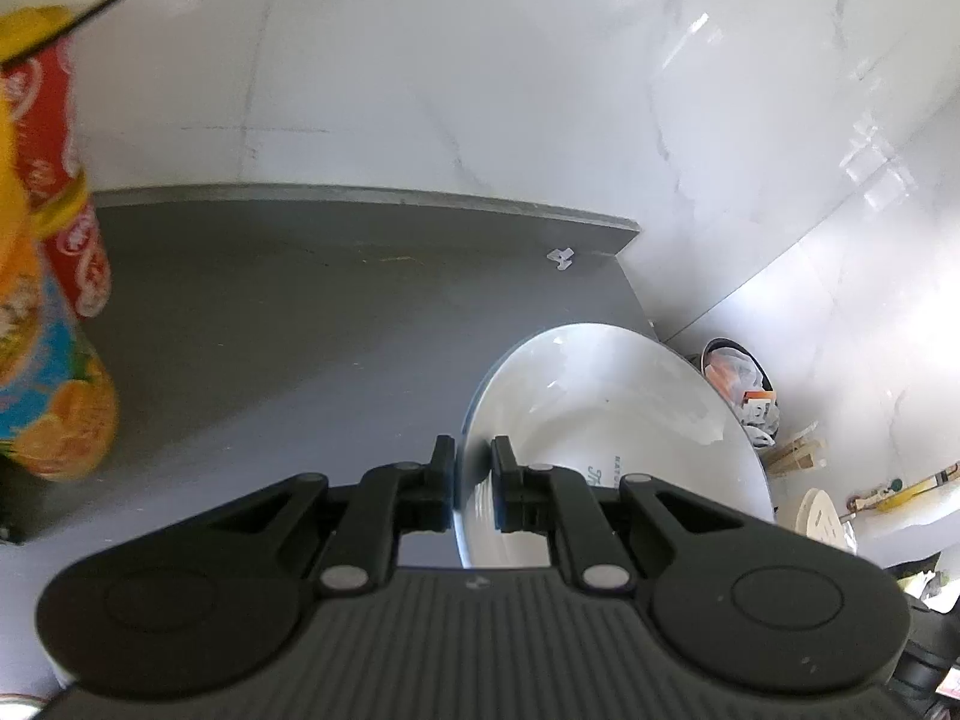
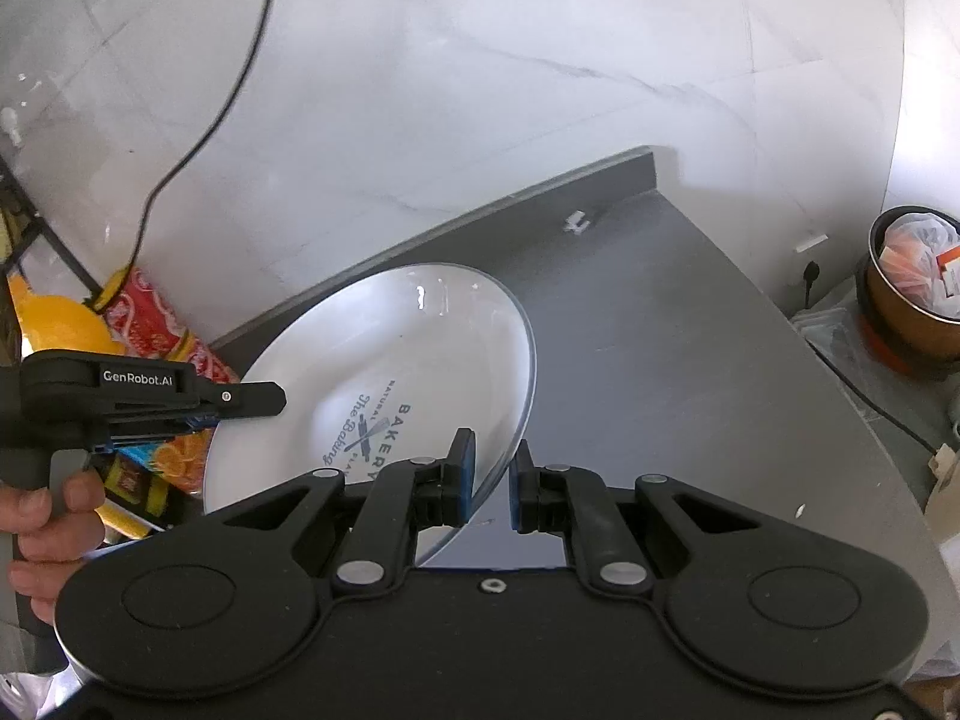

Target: Organize plates and bowls

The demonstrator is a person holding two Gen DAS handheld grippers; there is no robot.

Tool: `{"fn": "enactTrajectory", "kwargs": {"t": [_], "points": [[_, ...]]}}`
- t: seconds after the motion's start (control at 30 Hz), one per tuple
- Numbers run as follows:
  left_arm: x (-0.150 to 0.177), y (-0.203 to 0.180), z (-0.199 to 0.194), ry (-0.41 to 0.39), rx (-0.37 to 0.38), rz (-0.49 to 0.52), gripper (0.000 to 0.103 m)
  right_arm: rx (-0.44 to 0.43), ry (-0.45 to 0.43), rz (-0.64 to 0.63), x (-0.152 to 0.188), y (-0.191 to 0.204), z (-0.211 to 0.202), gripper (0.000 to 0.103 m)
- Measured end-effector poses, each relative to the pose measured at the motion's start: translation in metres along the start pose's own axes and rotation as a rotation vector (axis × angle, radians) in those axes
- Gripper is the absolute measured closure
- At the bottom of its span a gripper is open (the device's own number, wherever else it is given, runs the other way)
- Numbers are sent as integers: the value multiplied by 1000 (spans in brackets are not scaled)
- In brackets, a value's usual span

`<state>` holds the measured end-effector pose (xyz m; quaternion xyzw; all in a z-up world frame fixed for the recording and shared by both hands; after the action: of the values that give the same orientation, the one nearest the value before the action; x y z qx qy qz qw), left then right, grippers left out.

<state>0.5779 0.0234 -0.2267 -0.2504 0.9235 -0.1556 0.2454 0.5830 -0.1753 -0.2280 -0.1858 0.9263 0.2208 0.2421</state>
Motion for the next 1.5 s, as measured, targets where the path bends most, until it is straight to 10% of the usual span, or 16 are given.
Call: {"fn": "enactTrajectory", "kwargs": {"t": [0.8,1.5], "points": [[35,79,-100,-12,31,96,93,12,-74,61,74,108,-28,92],[131,161,-173,-57,-54,-53,93,-88,-16,-56,155,177,-39,92]]}}
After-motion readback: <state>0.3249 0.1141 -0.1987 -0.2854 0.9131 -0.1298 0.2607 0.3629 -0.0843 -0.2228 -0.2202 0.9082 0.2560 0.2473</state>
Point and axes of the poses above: each gripper's, at about its wrist camera, not at the fingertips, and z roughly the way its jaws point, y to its left, x to its underside, the point moved 10 cm from there along z, roughly the way its jaws point, and after that the axes turned 7 degrees about y, right-handed, at the moved point
